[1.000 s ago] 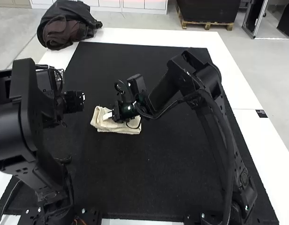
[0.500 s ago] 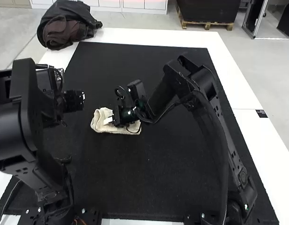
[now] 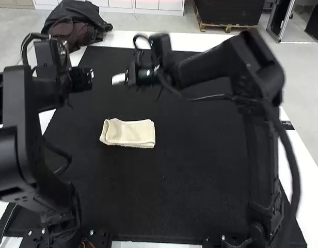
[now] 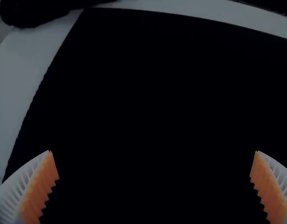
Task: Fold the towel.
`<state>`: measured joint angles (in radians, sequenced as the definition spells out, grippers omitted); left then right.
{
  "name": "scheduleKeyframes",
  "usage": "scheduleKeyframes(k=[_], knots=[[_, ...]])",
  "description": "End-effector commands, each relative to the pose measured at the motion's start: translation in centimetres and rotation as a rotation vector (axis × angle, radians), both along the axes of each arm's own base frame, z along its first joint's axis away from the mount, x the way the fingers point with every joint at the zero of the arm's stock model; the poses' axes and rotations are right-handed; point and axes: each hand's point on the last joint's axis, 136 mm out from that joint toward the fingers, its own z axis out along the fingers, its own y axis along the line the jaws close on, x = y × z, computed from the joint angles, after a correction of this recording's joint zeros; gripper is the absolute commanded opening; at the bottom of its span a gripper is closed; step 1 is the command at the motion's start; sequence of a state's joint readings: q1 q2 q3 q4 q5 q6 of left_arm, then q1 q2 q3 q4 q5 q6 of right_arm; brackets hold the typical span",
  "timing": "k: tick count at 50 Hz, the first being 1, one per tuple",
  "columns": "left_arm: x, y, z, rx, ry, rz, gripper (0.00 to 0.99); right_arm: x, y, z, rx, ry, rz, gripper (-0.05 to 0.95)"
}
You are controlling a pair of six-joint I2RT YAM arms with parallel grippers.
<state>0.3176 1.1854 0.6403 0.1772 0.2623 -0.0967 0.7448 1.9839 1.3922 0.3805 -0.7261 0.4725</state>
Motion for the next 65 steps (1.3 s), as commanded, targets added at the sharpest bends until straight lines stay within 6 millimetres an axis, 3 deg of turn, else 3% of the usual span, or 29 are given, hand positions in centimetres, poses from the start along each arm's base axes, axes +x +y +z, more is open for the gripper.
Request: scheduleKeyframes(k=[1,5,15,24,37,44,49,53,57,65], knots=[[0.5,-1.3,4.1,-0.005,-0.082,-0.034,0.967,-0.2,-1.4,6.5,0.078,-0.042,-0.015,-0.02],[0.4,-2.0,5.3,0.000,-0.104,-0.049,0.967,-0.6,-2.8,9.4,0.100,-0.066,-0.028,-0.02],[-0.4,-3.6,6.1,-0.008,-0.108,-0.084,0.967,-2.0,-6.6,14.2,0.134,-0.079,-0.070,-0.02],[-1.6,-5.0,6.7,-0.007,-0.121,-0.111,0.967,-4.0,-10.4,16.4,0.166,-0.102,-0.118,-0.02],[-4.4,-7.2,8.8,-0.018,-0.184,-0.150,0.966,-6.5,-18.1,19.8,0.234,-0.166,-0.227,0.04],[-6.4,-9.0,11.4,-0.056,-0.259,-0.186,0.962,-8.7,-21.6,20.2,0.278,-0.044,-0.230,0.12],[-7.9,-10.1,12.7,-0.082,-0.298,-0.216,0.956,-10.5,-24.1,20.8,0.298,-0.055,-0.259,0.25],[-8.8,-9.8,12.8,-0.082,-0.303,-0.206,0.957,-11.9,-25.6,20.9,0.305,-0.080,-0.287,0.43],[-9.7,-9.5,13.2,-0.076,-0.320,-0.192,0.957,-13.6,-26.7,21.5,0.321,-0.122,-0.303,0.53],[-13.0,-9.9,16.4,-0.052,-0.458,-0.209,0.957,-18.0,-28.5,23.5,0.364,-0.230,-0.322,0.57]])
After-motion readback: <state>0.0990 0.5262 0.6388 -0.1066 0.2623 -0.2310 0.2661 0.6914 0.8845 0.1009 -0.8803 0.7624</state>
